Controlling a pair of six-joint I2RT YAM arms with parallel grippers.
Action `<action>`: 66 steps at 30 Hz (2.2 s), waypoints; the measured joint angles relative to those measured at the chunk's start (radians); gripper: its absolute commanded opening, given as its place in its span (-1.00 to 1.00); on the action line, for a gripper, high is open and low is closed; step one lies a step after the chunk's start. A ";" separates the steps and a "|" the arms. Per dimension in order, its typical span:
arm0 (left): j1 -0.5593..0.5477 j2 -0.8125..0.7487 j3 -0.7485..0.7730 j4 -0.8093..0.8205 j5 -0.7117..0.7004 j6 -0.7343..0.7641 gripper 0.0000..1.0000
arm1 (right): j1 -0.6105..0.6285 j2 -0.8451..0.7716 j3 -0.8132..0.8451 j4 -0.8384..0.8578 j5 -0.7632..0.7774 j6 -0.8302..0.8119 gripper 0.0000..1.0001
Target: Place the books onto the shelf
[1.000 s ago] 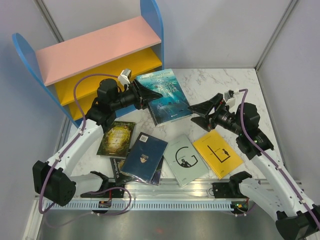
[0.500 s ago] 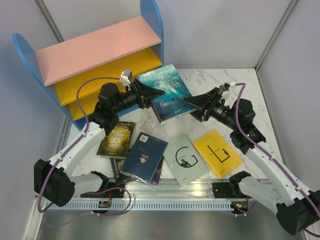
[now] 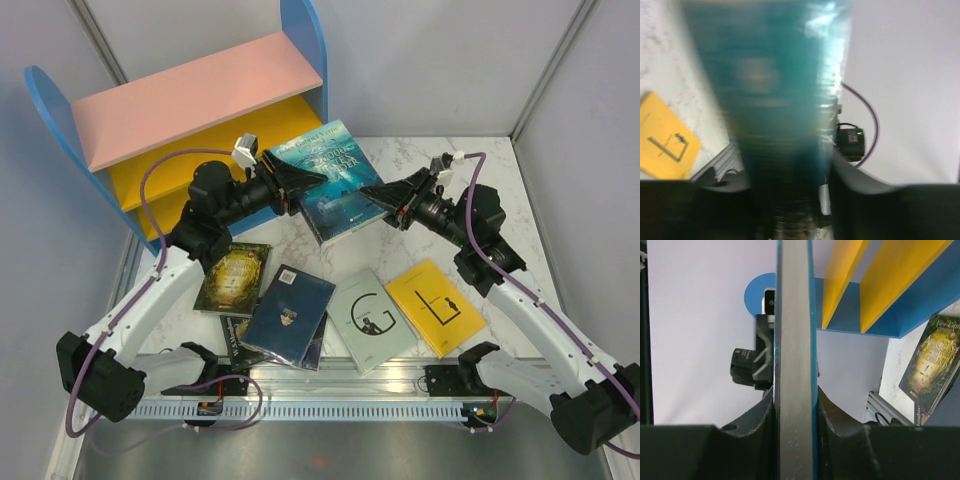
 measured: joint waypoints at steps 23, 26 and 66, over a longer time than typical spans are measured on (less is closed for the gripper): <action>0.044 -0.400 0.395 -0.932 -0.240 0.536 1.00 | -0.027 0.502 0.719 -0.176 -0.062 -0.012 -1.00; 0.044 -0.431 0.365 -0.982 -0.257 0.549 1.00 | -0.027 0.584 0.816 -0.172 -0.067 -0.006 -1.00; 0.044 -0.415 0.341 -1.056 -0.283 0.573 0.97 | 0.000 0.820 0.829 -0.040 0.126 0.040 0.61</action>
